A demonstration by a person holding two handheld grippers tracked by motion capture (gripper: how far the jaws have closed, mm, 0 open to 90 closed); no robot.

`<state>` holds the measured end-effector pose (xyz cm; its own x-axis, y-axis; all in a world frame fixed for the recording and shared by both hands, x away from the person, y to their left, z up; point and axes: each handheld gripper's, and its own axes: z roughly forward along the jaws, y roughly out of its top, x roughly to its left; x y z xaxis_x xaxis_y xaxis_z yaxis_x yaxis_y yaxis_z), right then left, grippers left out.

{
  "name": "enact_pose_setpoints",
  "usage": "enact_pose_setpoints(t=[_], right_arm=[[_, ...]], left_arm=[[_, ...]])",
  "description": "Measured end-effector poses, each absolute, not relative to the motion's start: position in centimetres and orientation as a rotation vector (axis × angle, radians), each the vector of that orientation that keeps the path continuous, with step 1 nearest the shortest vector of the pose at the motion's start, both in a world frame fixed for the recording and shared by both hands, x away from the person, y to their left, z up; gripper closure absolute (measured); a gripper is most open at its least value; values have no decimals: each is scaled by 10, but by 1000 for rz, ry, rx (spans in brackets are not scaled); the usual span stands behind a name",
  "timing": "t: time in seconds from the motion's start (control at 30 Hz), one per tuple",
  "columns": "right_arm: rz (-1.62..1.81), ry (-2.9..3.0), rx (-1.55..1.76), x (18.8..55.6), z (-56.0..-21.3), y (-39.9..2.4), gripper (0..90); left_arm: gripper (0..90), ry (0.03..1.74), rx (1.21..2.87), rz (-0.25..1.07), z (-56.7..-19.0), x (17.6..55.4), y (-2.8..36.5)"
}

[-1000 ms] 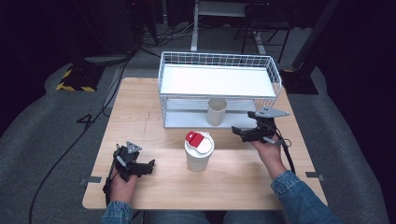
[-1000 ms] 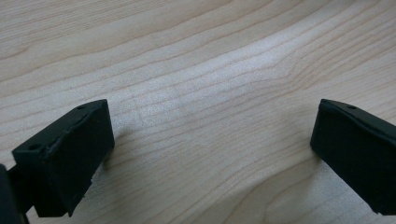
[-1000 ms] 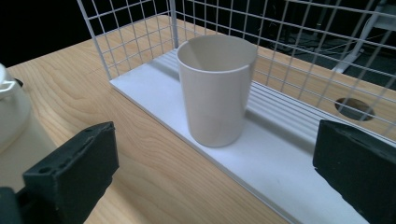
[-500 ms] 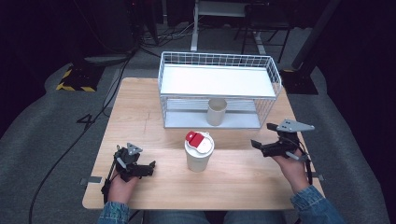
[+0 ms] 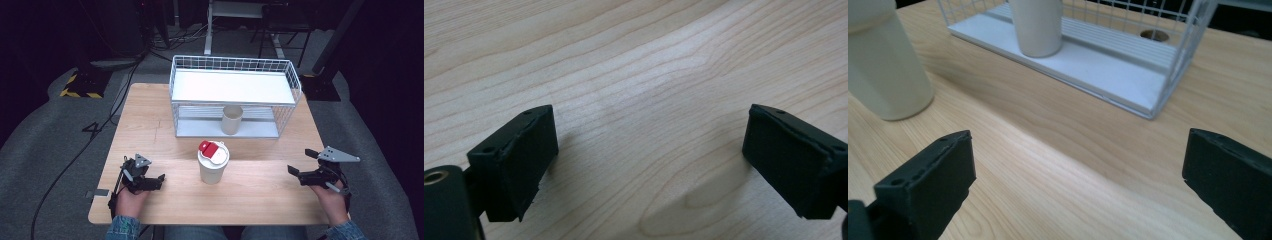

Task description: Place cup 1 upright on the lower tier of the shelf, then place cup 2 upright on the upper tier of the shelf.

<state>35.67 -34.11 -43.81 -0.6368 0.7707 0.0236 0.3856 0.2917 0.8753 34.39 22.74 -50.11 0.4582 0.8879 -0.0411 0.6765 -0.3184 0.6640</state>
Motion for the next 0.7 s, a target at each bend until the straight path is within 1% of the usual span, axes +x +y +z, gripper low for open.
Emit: enact_pose_setpoints(t=[0.13,0.17,0.23,0.3,0.4,0.7], right_arm=[[1273,2155,1101,353,-452,-354,7],[1262,2153,1150,352,-461,-360,7],[1258,2158,1159,352,-464,-362,7],[1193,2184,1194,350,-474,-368,6],[1137,2202,1208,350,-481,-370,6],[998,2284,1241,352,-504,-370,4]], left_arm=[[82,1248,2084,462,-497,343,227],[82,1228,2071,467,-495,342,226],[82,1214,2061,469,-494,341,225],[78,1191,2054,461,-492,341,224],[69,1155,2032,434,-491,339,222],[65,1083,2040,408,-488,334,213]])
